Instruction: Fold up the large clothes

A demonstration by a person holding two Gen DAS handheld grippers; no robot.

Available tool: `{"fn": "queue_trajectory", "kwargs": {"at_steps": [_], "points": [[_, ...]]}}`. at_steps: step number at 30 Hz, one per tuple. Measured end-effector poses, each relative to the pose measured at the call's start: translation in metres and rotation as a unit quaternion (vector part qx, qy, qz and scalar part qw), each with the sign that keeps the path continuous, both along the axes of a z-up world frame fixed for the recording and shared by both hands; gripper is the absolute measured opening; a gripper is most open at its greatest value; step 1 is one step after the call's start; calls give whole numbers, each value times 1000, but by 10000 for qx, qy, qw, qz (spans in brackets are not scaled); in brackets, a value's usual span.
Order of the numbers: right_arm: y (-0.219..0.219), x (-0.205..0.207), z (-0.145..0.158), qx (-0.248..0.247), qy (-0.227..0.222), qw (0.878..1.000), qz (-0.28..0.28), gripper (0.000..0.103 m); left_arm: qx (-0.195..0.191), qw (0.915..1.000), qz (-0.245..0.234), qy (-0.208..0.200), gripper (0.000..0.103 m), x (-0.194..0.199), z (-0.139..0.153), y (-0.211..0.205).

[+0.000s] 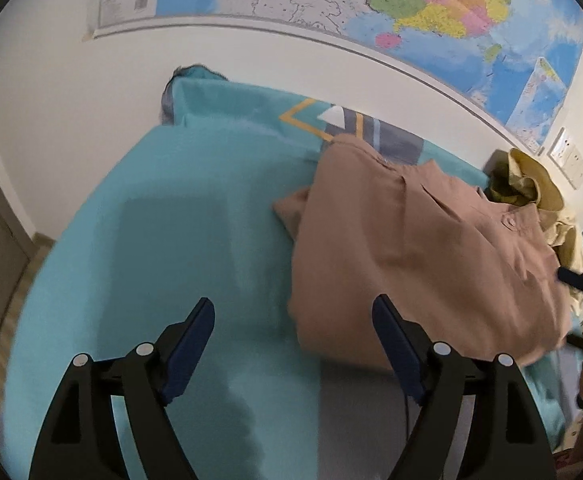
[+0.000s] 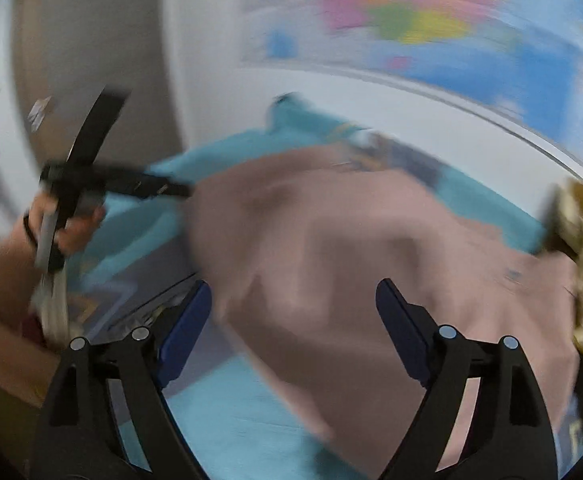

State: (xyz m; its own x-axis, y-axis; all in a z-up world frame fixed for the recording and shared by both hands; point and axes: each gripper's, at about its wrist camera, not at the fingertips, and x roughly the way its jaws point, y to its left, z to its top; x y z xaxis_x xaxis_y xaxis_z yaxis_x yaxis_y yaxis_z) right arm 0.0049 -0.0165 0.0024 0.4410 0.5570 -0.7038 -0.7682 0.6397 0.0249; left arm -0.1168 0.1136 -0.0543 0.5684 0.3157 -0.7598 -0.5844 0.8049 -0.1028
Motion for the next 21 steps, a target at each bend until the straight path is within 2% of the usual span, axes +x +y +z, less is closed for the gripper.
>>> {"fn": "queue_trajectory", "kwargs": {"at_steps": [5,9,10,11,13,14,15,19,21], "points": [[50,-15,-43,-1124,-490,9908,567,77,-387,9992,-97,-53,78,-12,-13,-21],[62,-4,-70,-1647,-690,9829,455,68,-732,9969,-219,-194,78,-17,-22,-33],[59,-2,-73,-1615,-674,9836,432,67,-847,9958,-256,-238,78,-17,-24,-35],[58,2,-72,-1521,-655,9854,381,59,-993,9942,-325,-247,78,-14,-28,-37],[55,10,-69,-1418,-540,9880,302,41,-1104,9926,-422,-295,78,-8,-30,-41],[50,12,-65,-1253,-382,9908,324,23,-1203,9908,-510,-344,78,-5,-31,-43],[45,21,-58,-969,-144,9948,265,14,-1331,9885,-612,-375,78,0,-32,-45],[23,44,-34,-44,537,9985,-129,12,-1681,9806,-841,-563,80,20,-36,-50],[18,52,-33,136,768,9967,-236,12,-2050,9714,-904,-785,80,30,-38,-46]]}}
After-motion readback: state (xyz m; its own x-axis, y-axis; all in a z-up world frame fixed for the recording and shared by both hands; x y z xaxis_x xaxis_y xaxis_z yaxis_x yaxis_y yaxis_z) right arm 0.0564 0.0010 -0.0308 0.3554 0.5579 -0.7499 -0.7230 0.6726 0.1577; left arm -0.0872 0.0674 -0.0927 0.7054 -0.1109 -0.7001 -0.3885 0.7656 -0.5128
